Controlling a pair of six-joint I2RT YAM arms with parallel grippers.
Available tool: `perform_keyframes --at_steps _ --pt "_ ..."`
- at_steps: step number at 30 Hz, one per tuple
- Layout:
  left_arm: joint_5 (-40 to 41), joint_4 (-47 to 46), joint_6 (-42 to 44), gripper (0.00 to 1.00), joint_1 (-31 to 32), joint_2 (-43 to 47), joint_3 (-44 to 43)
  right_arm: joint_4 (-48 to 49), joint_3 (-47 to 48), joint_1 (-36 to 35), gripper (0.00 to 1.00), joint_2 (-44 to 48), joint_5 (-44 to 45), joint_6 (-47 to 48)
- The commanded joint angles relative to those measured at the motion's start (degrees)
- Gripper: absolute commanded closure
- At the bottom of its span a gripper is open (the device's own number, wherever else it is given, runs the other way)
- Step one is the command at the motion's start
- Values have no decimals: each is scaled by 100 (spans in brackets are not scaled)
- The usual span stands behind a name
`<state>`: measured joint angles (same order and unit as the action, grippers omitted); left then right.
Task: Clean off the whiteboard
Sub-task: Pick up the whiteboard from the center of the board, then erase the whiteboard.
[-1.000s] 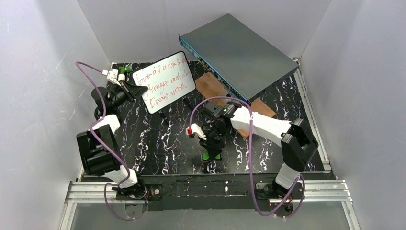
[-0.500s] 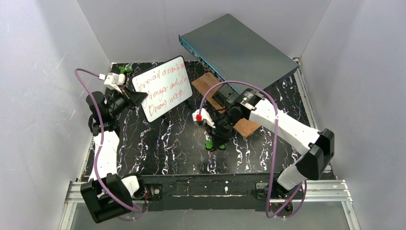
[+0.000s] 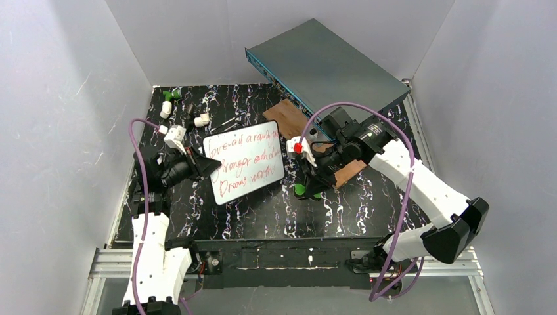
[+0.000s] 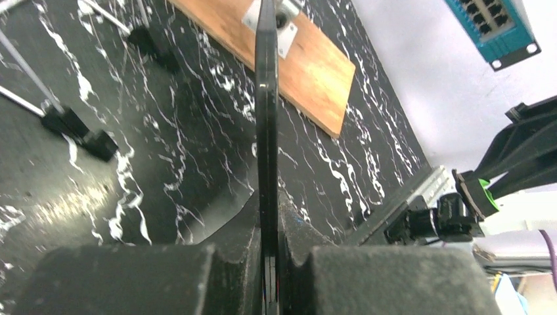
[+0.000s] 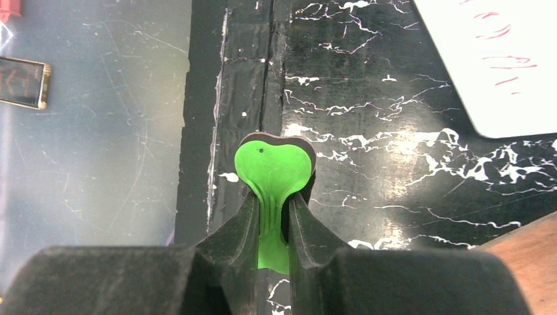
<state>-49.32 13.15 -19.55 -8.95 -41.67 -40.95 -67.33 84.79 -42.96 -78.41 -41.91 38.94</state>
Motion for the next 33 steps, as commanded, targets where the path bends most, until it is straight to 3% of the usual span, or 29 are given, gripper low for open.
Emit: perform_keyframes --at_steps 1,10,13,21,33 --pt "109 788 -124 100 218 234 -54 248 -65 24 99 38 -383 -248" --pt "142 1102 -263 100 759 409 242 897 551 -74 99 -409 30 -770" --pt "273 1094 -290 100 1116 529 340 1382 663 -346 99 -641 442 -1045" --pt "530 766 -667 100 1364 758 816 2627 1165 -1353 99 -1450 2230 -1872" --pt "793 161 -1156 100 1580 502 1118 3576 1820 -1851 99 -2200 3264 -2610"
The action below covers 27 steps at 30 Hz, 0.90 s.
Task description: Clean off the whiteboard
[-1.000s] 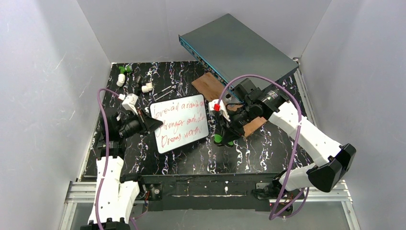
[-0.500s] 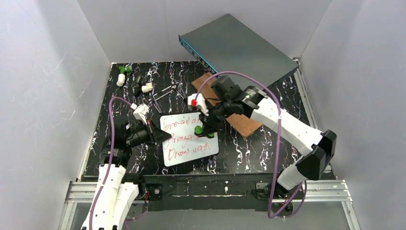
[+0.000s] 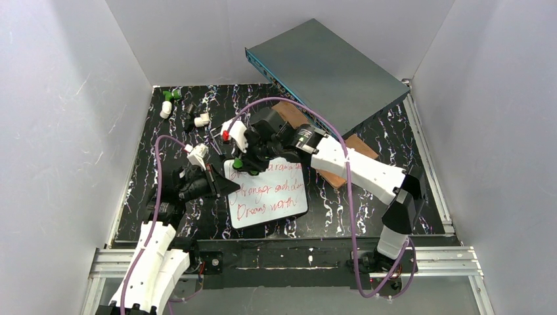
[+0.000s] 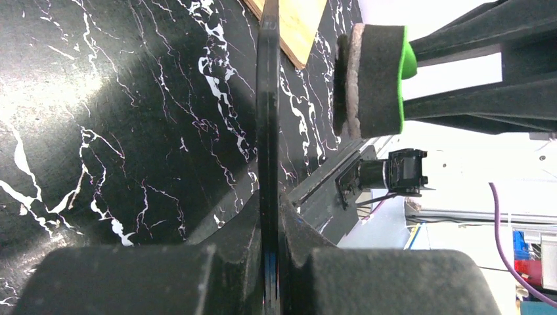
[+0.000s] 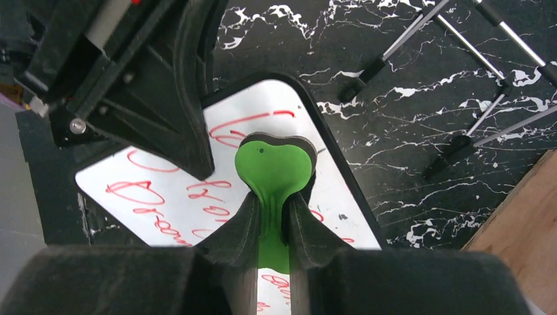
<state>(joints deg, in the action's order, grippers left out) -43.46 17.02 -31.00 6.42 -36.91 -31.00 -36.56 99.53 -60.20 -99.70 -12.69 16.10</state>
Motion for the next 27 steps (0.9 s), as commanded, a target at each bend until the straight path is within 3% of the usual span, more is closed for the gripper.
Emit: perform_keyframes --at_steps 1,10,19,27 --pt "203 -237 -15 100 44 25 129 512 357 -150 99 -102 334 -351" --pt "-296 -462 270 100 79 -62 127 787 -139 -404 99 -327 508 -150" --pt "-499 -666 237 100 79 -190 150 1333 -1598 -404 99 194 1155 421" --pt "-549 -680 263 100 79 -218 165 1110 -599 -413 99 -186 1466 231"
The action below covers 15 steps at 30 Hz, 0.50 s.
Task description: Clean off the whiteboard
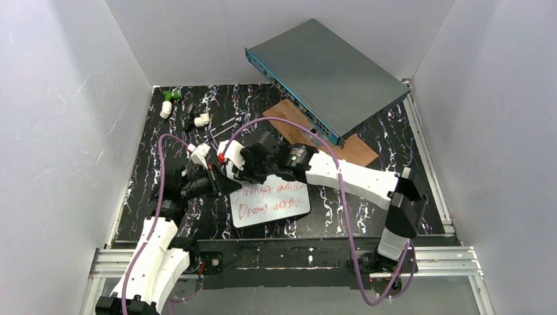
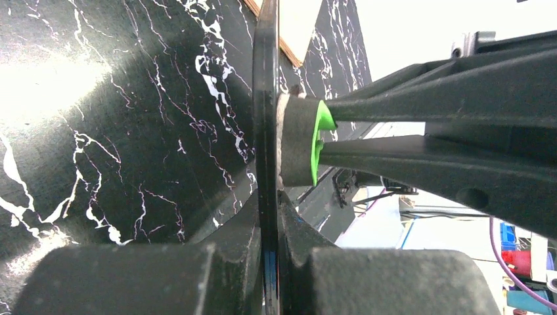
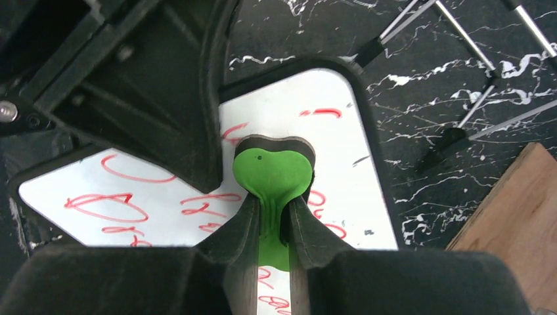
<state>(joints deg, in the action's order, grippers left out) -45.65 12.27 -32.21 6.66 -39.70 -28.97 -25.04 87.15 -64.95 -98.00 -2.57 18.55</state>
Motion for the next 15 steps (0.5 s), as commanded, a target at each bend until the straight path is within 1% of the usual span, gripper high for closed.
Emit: perform_keyframes --at_steps 1,4,6,11,15 --pt "-331 -211 396 100 57 53 -36 -93 820 55 99 -434 455 -74" --pt "-348 -203 423 100 63 37 -37 -155 1201 52 99 -603 602 -152" --pt "-364 -208 442 100 64 33 -37 -135 1269 58 99 -669 797 -144" --pt "-374 -210 487 100 64 55 -47 23 814 70 99 -570 968 -6" --pt "-383 -209 523 100 64 90 -56 -33 344 104 99 -336 925 183"
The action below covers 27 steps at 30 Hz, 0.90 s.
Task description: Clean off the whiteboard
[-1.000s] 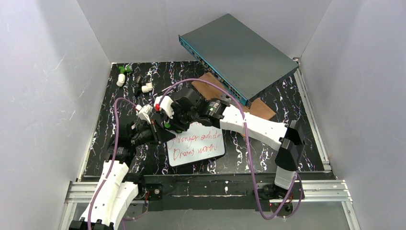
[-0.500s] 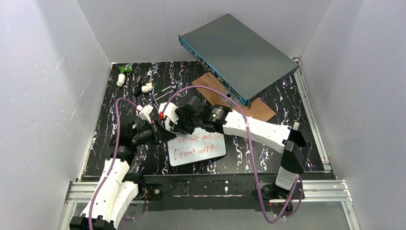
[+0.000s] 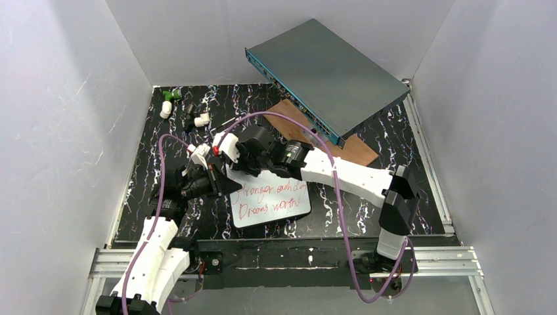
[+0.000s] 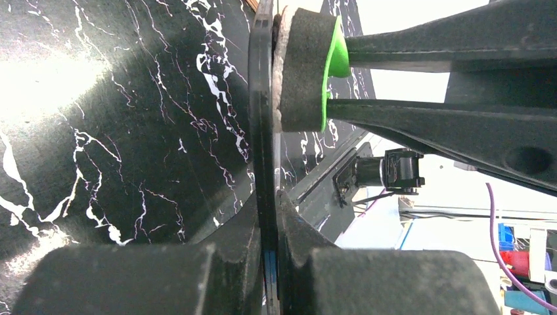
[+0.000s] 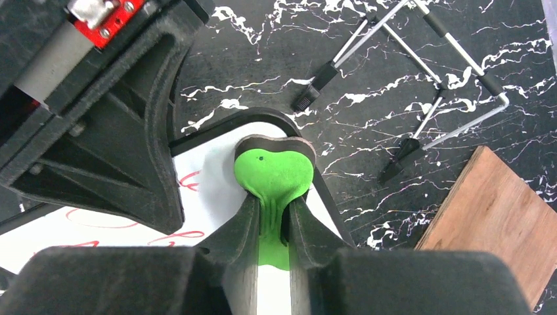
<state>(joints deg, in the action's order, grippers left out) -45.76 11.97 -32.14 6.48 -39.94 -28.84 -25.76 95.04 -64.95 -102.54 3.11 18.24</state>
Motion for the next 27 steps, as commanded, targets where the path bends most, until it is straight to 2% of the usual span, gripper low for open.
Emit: perform_keyframes --at_steps 1,6,9,18,27 --pt "-374 -177 524 100 81 124 -68 -55 -517 110 99 181 309 243" --pt "-401 -177 558 100 83 184 -69 -651 -638 114 99 373 -558 468" --pt "-427 -182 561 100 81 184 -78 -769 -360 113 99 308 -823 463" --pt "-460 -177 577 100 81 235 -59 -821 1079 123 99 -384 -657 -241" --pt "-428 -177 586 100 82 269 -48 -765 476 155 99 -266 450 231"
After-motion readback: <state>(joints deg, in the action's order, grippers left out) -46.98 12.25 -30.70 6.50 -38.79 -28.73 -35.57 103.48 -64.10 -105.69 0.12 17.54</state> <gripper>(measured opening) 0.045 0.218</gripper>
